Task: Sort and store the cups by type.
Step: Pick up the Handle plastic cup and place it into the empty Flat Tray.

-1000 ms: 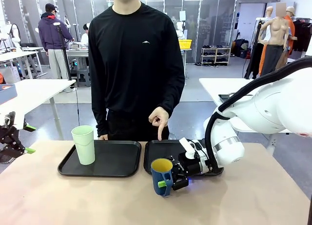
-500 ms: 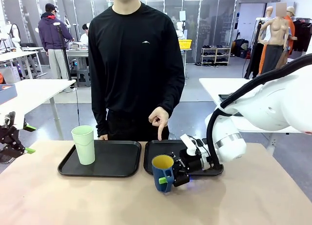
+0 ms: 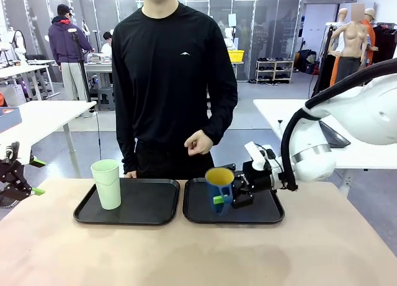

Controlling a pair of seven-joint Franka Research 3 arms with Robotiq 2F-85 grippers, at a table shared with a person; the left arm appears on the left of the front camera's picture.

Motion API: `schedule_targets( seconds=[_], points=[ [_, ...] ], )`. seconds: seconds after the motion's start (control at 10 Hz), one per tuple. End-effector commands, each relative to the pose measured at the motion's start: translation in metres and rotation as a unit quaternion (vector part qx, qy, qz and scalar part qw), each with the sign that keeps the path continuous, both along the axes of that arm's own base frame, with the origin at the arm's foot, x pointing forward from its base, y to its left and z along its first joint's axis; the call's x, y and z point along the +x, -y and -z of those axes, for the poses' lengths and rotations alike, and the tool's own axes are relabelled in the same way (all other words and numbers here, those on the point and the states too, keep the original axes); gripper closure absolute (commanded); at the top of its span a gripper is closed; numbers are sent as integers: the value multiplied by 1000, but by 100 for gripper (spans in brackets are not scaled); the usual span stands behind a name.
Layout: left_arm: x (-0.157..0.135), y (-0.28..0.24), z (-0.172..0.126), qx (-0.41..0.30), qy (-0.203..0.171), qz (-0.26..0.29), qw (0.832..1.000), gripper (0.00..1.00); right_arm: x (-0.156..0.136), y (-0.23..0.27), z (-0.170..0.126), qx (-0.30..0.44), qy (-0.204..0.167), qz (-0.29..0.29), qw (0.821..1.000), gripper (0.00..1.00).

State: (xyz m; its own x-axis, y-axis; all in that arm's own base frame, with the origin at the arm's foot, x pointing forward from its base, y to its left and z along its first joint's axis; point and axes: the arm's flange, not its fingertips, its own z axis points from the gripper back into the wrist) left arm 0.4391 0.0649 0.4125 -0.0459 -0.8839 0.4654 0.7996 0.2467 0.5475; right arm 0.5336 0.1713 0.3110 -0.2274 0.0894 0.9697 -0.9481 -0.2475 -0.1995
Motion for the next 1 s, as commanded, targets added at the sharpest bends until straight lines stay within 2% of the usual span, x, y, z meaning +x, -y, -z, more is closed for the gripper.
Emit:
schedule_targets(
  seconds=[0.0, 0.2, 0.4, 0.7, 0.9],
  points=[
    [1, -1, 1, -2, 3, 5, 1000, 0, 11, 8, -11, 4, -7, 22, 1000, 56],
    [1, -1, 1, -2, 3, 5, 1000, 0, 33, 19, -17, 4, -2, 30, 1000, 56],
    [1, -1, 1, -2, 3, 5, 1000, 0, 57, 28, -10, 5, -1, 50, 999, 56],
    [1, -1, 1, -2, 3, 5, 1000, 0, 83, 40, 16, 9, -13, 72, 997, 56],
    [1, -1, 1, -2, 3, 5, 1000, 0, 98, 54, 38, 16, -35, 87, 996, 56]
  ],
)
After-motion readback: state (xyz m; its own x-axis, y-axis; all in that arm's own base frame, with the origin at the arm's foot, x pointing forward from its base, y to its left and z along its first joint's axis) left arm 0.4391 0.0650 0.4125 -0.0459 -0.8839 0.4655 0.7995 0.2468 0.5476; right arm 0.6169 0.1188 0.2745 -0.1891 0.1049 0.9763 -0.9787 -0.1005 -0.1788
